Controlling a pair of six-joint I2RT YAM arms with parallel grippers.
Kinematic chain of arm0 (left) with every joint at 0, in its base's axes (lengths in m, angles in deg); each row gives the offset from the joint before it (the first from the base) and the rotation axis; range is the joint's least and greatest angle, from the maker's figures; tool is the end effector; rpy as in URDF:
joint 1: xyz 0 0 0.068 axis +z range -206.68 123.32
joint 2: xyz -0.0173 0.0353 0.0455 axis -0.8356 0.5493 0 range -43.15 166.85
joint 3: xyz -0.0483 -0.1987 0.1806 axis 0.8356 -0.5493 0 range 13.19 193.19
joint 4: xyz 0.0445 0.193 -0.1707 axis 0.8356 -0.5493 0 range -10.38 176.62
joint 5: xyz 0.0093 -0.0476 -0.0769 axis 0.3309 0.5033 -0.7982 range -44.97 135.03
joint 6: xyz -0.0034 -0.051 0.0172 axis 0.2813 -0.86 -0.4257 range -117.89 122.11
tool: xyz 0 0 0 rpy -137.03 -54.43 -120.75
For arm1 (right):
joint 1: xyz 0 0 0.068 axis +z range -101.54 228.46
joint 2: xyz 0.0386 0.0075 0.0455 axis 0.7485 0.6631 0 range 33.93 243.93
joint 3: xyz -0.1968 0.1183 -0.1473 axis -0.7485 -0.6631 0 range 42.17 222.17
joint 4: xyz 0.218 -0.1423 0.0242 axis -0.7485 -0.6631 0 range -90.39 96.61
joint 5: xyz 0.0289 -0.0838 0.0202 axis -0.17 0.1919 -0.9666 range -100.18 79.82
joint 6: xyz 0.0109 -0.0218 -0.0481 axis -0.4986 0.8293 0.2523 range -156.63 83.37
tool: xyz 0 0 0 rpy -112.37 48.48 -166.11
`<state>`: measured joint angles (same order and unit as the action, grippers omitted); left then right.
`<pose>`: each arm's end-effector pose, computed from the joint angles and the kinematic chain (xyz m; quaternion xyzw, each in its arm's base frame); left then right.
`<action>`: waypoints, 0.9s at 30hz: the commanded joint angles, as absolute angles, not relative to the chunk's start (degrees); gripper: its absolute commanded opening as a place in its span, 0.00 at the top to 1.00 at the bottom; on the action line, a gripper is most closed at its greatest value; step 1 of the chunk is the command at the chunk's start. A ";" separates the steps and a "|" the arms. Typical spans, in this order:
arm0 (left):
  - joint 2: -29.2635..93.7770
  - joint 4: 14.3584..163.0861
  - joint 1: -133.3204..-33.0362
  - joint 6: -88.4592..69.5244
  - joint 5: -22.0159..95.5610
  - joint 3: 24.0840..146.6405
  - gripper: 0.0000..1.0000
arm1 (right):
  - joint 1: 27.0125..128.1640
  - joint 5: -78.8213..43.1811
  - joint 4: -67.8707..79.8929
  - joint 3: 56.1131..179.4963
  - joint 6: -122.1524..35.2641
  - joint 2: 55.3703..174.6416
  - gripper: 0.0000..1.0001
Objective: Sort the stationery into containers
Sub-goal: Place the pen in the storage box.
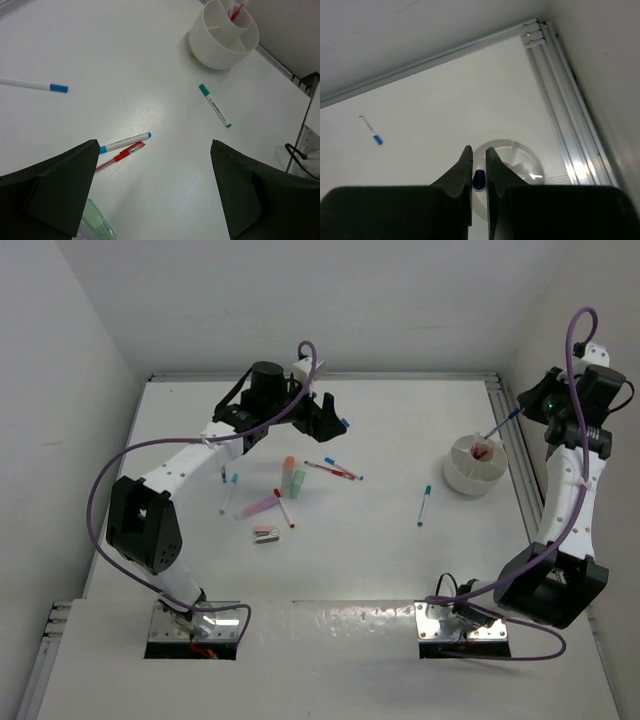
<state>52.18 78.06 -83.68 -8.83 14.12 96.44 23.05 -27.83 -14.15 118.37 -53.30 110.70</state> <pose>0.3432 -0.1954 0.3469 0.2609 0.7636 -0.3856 0.4474 0.2808 -0.1216 0.3888 0.2122 0.7926 0.0839 0.5654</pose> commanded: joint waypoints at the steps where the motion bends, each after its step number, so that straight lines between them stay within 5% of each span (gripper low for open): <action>1: 49.48 78.44 -83.92 -6.77 15.24 95.55 0.00 | 21.31 -23.45 -9.49 116.53 -49.02 111.97 1.00; 21: 52.04 75.64 -83.66 1.23 20.69 92.38 0.00 | 23.32 -23.89 -0.25 105.90 -47.18 115.93 0.99; 23: 53.44 74.58 -83.66 4.28 20.08 92.64 0.00 | 23.85 -24.33 -0.69 105.02 -46.91 115.93 0.93; 24: 54.92 72.75 -83.66 5.35 19.38 92.99 0.00 | 24.37 -24.50 -1.73 104.40 -46.74 115.93 0.86; 25: 55.81 71.34 -83.66 6.58 19.02 93.43 0.01 | 24.64 -24.51 -2.27 104.22 -46.13 115.84 0.67; 27: 59.13 66.44 -83.66 11.50 17.27 95.54 0.04 | 25.08 -24.86 -3.67 104.13 -46.03 115.23 0.57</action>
<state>55.17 72.82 -83.70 4.33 19.49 93.16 24.28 -23.92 -4.60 104.17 -47.39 115.75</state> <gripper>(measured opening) 0.970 0.396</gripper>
